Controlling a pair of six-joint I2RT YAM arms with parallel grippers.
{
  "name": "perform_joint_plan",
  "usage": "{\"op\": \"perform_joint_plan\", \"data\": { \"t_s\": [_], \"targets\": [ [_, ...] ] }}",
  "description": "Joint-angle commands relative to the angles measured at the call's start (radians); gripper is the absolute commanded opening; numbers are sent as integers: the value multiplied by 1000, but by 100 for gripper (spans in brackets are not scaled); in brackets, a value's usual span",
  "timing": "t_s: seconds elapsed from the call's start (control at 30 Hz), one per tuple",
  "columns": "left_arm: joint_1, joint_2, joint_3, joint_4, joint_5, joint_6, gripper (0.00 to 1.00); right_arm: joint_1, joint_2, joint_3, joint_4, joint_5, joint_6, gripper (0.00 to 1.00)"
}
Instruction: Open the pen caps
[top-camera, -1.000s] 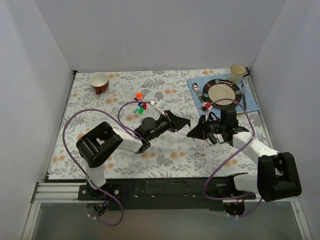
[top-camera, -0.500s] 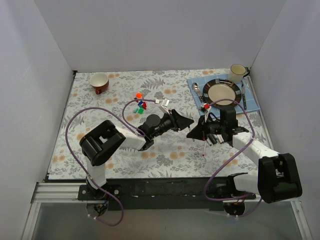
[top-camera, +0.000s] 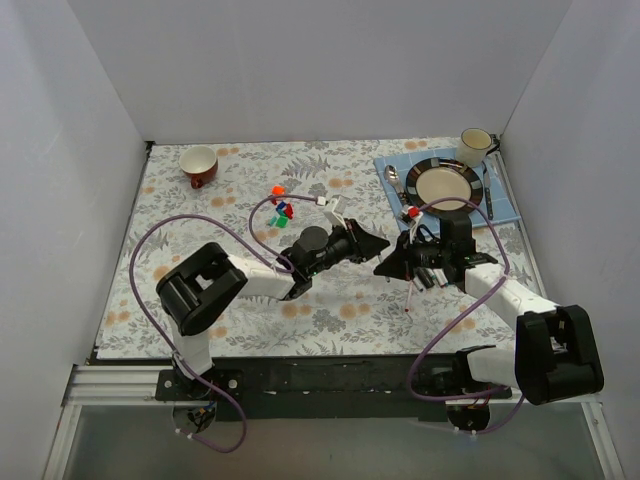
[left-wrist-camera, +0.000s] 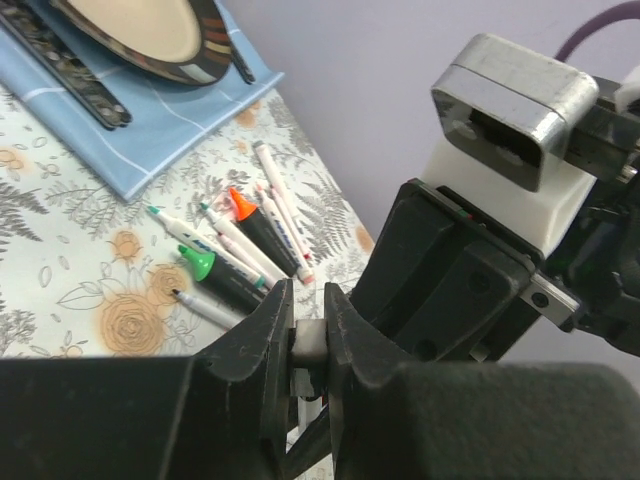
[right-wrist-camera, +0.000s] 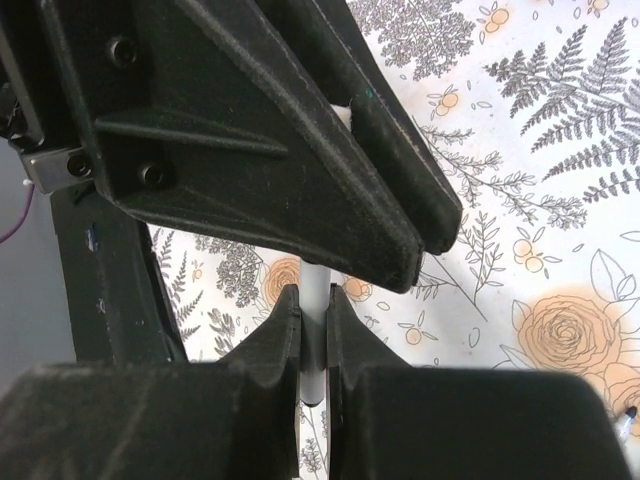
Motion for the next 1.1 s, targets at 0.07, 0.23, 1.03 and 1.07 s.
{"op": "perform_joint_plan", "data": {
  "t_s": [0.07,0.23,1.03,1.07],
  "targets": [
    [110,-117,141,-266,-189,124,0,23,17,45,-32,-41,-57,1],
    [282,-100,277,-375,-77,89,0,35,19,50,-46,-35,-75,1],
    [497,-51,325,-944,-72,274,0,-15,-41,119,-146,620,-242,1],
    [502,-42,337,-958,-81,288,0,-26,-38,120,-146,630,-244,1]
  ]
}}
